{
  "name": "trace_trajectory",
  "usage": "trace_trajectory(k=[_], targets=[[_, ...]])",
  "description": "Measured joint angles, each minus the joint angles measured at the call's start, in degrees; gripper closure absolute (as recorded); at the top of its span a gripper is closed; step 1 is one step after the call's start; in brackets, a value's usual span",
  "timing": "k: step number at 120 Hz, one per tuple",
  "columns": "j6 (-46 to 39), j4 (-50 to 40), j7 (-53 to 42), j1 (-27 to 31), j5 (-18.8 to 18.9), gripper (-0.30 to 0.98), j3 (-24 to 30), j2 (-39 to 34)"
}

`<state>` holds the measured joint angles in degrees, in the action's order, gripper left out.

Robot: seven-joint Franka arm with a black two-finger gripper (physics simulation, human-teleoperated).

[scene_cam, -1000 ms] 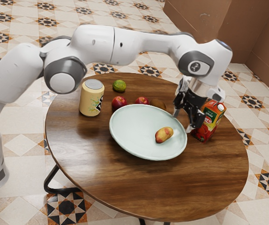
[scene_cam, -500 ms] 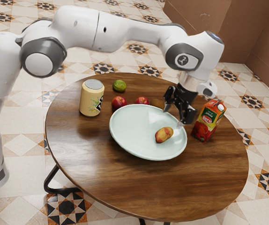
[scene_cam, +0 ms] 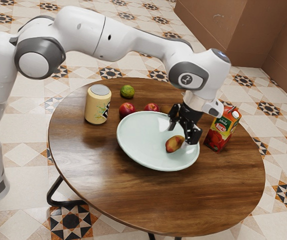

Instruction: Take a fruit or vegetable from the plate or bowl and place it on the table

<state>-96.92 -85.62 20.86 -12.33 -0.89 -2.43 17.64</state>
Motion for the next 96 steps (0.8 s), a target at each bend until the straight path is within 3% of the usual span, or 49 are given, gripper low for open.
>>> trace_trajectory(k=[96], targets=[[-1.8, -2.3, -4.9, 1.0, 0.0, 0.04, -0.1, 1.3]])
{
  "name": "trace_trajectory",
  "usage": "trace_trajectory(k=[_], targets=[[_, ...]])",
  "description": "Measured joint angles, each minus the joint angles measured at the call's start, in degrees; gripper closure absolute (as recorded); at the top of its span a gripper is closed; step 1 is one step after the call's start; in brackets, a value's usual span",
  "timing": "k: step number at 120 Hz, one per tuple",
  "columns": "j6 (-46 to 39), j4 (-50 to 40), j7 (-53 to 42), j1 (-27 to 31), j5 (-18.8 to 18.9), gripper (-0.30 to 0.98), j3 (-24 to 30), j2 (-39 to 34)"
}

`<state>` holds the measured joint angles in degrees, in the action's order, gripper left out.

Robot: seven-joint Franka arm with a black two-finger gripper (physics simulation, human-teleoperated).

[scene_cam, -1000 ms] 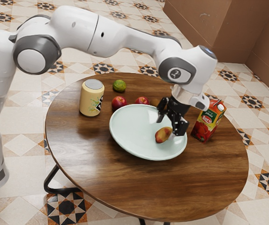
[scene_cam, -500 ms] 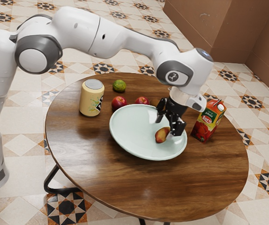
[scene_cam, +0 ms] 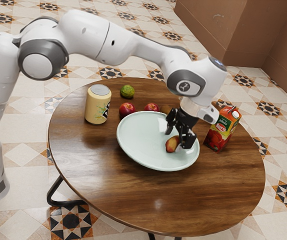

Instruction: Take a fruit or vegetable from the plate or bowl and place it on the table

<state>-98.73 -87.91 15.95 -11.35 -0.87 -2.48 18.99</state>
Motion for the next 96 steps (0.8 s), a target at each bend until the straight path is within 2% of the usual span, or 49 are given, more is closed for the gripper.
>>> trace_trajectory(k=[35, 96], targets=[[-0.3, 0.0, -0.7, 0.1, -2.4, 0.05, -0.1, 0.0], [-0.4, -0.4, -1.4, 0.6, -2.8, 0.11, -0.1, 0.4]])
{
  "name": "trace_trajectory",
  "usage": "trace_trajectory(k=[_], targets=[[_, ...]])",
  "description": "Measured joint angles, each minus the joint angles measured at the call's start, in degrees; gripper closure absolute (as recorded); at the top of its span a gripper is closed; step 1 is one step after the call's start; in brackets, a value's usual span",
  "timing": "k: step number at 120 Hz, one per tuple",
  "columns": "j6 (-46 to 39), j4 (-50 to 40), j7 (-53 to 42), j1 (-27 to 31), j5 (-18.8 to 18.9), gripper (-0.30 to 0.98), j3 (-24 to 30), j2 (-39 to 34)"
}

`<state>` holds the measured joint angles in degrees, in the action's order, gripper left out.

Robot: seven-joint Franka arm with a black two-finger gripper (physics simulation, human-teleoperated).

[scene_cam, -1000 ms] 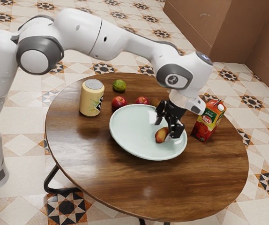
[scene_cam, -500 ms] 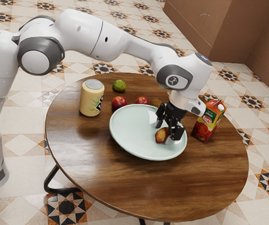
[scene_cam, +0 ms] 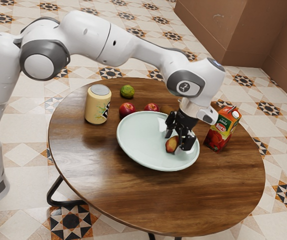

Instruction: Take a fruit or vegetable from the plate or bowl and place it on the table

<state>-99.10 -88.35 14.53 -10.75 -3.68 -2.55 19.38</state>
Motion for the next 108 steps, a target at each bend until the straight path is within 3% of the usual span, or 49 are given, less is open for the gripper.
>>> trace_trajectory(k=[45, 76, 108], targets=[[-0.1, 0.5, -0.2, 1.1, 0.1, 0.17, 0.0, 0.8], [-0.1, 0.5, -0.3, 1.5, 0.1, 0.43, 0.0, 0.8], [2.8, 4.2, -0.8, 4.5, 0.7, 0.46, -1.4, -3.5]])
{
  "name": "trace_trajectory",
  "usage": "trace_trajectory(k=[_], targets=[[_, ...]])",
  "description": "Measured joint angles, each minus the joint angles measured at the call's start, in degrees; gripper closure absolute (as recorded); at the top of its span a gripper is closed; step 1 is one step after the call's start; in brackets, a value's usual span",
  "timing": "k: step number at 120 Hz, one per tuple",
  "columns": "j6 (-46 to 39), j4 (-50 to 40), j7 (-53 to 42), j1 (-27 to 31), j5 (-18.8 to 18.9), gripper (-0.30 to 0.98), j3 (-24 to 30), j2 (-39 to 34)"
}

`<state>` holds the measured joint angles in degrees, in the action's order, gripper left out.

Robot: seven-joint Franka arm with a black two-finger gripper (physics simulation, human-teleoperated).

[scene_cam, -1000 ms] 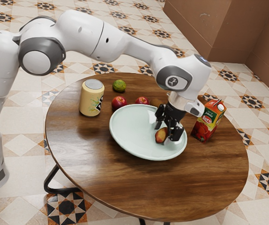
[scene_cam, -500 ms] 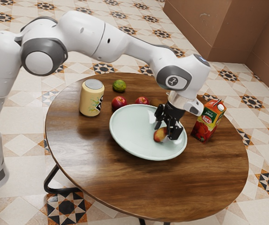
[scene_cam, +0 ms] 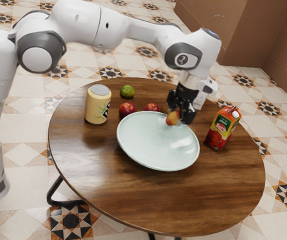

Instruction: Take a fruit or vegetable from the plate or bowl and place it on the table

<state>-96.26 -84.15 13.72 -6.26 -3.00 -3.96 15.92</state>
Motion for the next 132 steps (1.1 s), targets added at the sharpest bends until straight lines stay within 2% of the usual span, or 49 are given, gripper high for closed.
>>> trace_trajectory(k=[11, 27, 37, 66, 118, 132], targets=[[3.0, 4.8, -0.7, 2.4, -0.1, 0.45, -2.3, -0.6], [7.0, 10.1, -2.3, 11.4, -1.4, 0.44, -2.5, -0.1], [8.7, 11.0, -3.4, 14.6, -2.6, 0.44, -2.4, 1.0], [11.0, 11.2, -5.8, 19.8, -4.5, 0.45, -2.4, 2.6], [12.4, 11.3, -8.6, 24.8, -5.2, 0.45, -2.1, 3.7], [12.6, 15.8, -9.1, 25.7, -5.2, 0.45, 2.0, 8.3]])
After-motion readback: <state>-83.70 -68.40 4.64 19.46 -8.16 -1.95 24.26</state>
